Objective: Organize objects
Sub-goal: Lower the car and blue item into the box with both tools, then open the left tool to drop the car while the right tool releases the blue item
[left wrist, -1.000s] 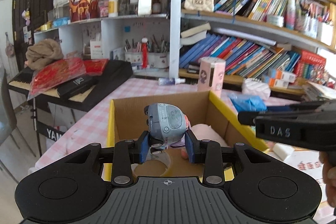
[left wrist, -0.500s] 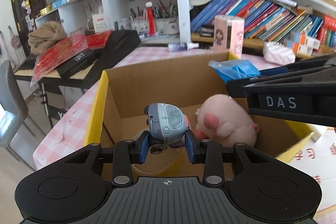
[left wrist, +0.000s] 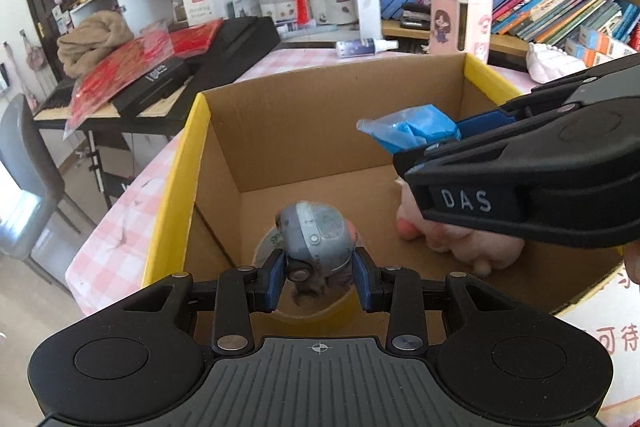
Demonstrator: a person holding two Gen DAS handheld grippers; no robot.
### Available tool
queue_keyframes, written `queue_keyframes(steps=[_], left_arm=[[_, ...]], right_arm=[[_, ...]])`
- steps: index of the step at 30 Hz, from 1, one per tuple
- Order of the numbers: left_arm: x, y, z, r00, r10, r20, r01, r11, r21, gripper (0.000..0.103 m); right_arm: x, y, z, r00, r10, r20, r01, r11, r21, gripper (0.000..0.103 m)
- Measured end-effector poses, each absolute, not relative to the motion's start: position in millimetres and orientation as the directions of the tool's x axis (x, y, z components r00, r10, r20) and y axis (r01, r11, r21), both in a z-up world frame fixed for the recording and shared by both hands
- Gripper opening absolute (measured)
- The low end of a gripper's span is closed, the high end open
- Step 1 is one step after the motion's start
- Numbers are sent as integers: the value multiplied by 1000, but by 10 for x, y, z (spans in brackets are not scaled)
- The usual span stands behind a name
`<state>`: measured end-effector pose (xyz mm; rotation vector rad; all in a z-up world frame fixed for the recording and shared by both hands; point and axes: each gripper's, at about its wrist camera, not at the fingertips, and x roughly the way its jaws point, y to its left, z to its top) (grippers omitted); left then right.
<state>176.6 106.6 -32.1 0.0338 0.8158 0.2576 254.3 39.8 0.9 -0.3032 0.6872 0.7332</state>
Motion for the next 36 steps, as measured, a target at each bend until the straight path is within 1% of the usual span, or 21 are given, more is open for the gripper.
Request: queue_keyframes(steps=[5,8,10,14,17,18,19,20,21,22,23,24,29,33,36], left_arm=[[1767,1085,-326,656,243,-714,-223,967,124,35],[1755,1083,-310,663,245,-707,-223,967,125,37],[1731,1077,-294,673,238,-700,-217,969,121,43],[1689,1068,-263,686,230,-690,-214,971,110,45],[1661,1057,-232,699,218,-681,-202,974,104,51],[1646,1043,-220,704,218,-676,-199,974,106,54],[1632,1031,-208,709,220,-670,-199,974,110,61],[1614,1021,-194,715,223,-662,-200,973,113,64],[1595,1015,-181,723,226,-653,-201,973,114,67],[1575,1010,-171,729,225,-646,-200,973,113,68],[1559,1008,-160,732,225,-643,-201,973,112,68],[1544,1008,-152,735,225,-640,-202,973,110,70],[1430,1006,-90,757,226,-613,-206,973,104,75],[1310,1003,-18,782,229,-580,-211,972,100,83],[1212,1004,37,799,225,-558,-210,973,92,83]], right_arm=[[2594,486,-59,513,497,-700,-716,697,-30,33],[2597,532,-61,502,490,-713,-727,685,-42,33],[2600,565,-75,503,474,-723,-730,680,-63,33],[2586,629,-102,512,441,-737,-736,668,-112,33],[2559,661,-118,523,433,-734,-743,653,-144,33],[2560,660,-115,521,440,-731,-747,650,-141,33],[2555,650,-110,518,449,-728,-749,649,-134,33],[2549,636,-102,517,458,-723,-751,649,-125,34],[2548,624,-94,516,465,-719,-750,651,-118,36],[2540,610,-84,522,468,-713,-747,655,-116,39],[2525,595,-71,532,470,-704,-741,661,-120,48],[2511,574,-57,543,470,-695,-735,667,-123,50],[2438,460,34,576,465,-672,-697,709,-106,55],[2301,333,117,615,458,-642,-654,751,-90,60],[2165,217,190,659,441,-609,-609,788,-88,64]])
